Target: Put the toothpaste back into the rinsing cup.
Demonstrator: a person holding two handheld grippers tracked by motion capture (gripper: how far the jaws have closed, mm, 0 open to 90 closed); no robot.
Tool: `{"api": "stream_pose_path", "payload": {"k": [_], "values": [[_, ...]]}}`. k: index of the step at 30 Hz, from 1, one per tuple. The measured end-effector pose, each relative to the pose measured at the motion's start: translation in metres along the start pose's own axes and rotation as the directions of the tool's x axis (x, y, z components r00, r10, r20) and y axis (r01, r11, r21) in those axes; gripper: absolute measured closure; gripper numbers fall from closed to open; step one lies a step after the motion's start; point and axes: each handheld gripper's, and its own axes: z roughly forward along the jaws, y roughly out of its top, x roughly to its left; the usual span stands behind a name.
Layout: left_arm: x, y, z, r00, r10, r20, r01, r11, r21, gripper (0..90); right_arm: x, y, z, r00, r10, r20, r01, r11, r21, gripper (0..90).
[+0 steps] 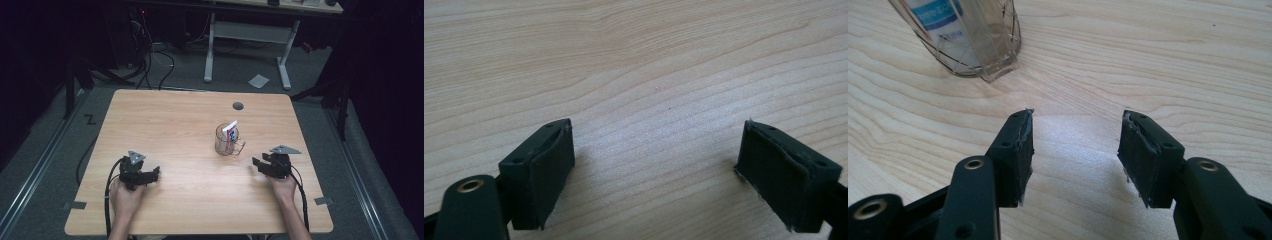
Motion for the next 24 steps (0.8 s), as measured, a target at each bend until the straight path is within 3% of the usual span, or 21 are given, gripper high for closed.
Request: {"api": "stream_pose_path", "payload": {"k": [24], "values": [[0.0, 0.0, 0.0, 1.0, 0.0, 0.0, 0.0, 1.0, 0.0, 15.3, -0.0101, -0.0024, 0.0085, 0.997, 0.007, 0.077, -0.009, 0.9994, 0.032, 42.9]]}}
